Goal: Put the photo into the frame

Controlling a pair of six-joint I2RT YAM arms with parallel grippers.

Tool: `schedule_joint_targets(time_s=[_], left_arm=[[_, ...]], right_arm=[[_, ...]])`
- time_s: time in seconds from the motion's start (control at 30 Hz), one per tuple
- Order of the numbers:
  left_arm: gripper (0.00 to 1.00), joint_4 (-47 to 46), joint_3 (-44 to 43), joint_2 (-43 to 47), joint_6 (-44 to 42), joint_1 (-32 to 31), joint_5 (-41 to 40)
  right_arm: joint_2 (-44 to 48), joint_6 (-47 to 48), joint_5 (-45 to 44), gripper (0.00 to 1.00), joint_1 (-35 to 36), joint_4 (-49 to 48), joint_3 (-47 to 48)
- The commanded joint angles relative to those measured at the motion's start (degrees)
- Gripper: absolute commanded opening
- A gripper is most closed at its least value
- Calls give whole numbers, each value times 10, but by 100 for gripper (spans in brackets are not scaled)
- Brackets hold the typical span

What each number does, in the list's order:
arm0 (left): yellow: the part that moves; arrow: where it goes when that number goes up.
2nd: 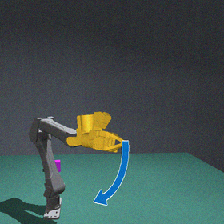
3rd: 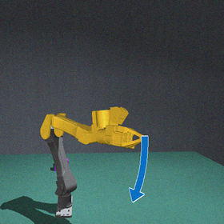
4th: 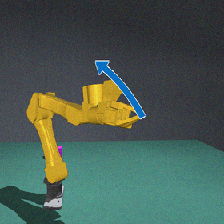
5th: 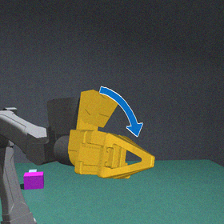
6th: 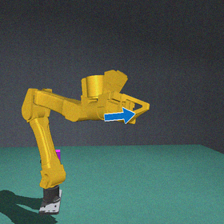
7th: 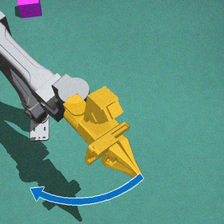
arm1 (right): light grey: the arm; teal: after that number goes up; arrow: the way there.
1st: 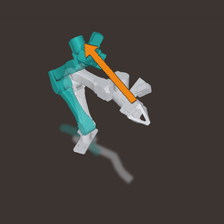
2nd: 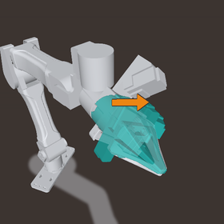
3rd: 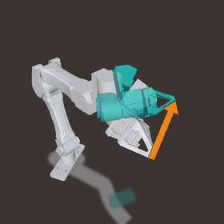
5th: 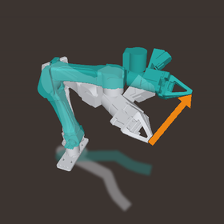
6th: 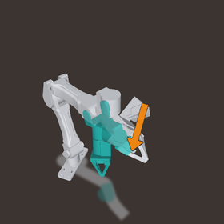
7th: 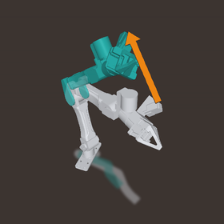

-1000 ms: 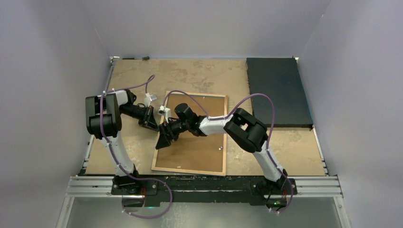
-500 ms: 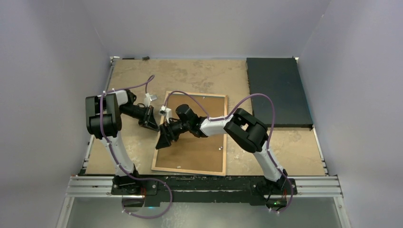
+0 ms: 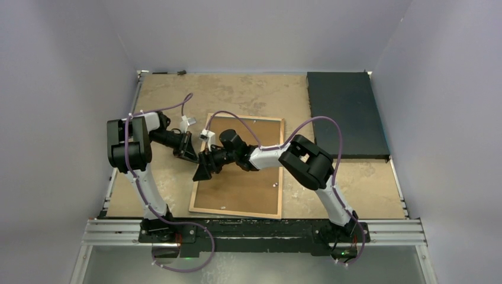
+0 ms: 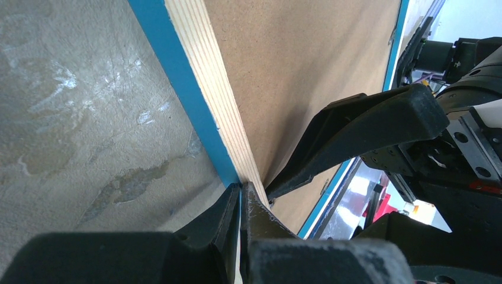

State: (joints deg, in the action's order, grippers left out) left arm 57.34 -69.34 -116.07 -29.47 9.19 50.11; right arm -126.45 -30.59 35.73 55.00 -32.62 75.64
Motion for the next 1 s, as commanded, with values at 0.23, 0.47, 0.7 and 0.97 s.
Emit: schedule_joint_targets(time_s=[0.23, 0.47, 0.7, 0.97], left_arm=[[0, -83, -4, -20, -19, -13, -40], [0, -87, -5, -18, -11, -13, -39], [0, -97, -1, -23, -3, -15, -40], [0, -103, 3, -23, 2, -21, -38]], right_arm=[[12, 18, -7, 77, -4, 2, -63], [2, 31, 35, 73, -1, 21, -49], [-7, 37, 65, 70, 16, 30, -34], [-29, 26, 74, 68, 31, 13, -12]])
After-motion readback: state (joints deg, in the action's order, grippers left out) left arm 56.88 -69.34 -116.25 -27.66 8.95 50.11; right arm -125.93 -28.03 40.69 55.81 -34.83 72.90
